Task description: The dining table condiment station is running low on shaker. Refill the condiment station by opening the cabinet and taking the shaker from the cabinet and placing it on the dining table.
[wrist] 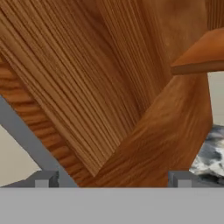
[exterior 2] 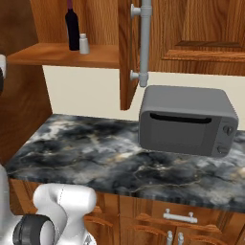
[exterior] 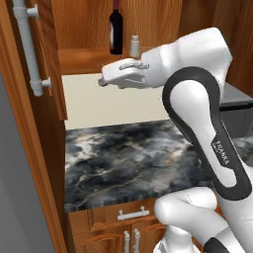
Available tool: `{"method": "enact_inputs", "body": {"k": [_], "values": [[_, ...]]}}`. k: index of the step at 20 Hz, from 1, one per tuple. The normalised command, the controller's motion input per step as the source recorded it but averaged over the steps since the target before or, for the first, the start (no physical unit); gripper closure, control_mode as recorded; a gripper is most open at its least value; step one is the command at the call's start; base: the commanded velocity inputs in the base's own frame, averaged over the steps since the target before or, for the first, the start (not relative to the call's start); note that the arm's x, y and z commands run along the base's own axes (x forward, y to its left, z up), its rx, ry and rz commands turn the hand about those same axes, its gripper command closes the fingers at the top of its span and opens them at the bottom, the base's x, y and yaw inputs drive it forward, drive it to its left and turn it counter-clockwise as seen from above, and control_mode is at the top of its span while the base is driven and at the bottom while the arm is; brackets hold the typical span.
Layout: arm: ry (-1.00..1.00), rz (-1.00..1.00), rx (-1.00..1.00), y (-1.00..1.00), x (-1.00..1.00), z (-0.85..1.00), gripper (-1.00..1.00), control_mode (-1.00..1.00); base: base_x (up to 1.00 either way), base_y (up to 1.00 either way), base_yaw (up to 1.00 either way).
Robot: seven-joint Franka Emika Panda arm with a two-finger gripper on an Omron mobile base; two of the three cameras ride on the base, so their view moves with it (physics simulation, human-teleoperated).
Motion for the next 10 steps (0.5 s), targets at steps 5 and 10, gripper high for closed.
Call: {"method": "enact_inputs", "body": {"k": [5, 10], "values": [[-0.25, -0.08, -0.14, -0.99, -0.48, -0.01, -1.0, -1.0, 0.0, 0.0, 0.0], [-0.13, -0.26, -0.22, -0.94, -0.06, 0.0, -1.0, -1.0, 0.0, 0.0, 0.0]]}}
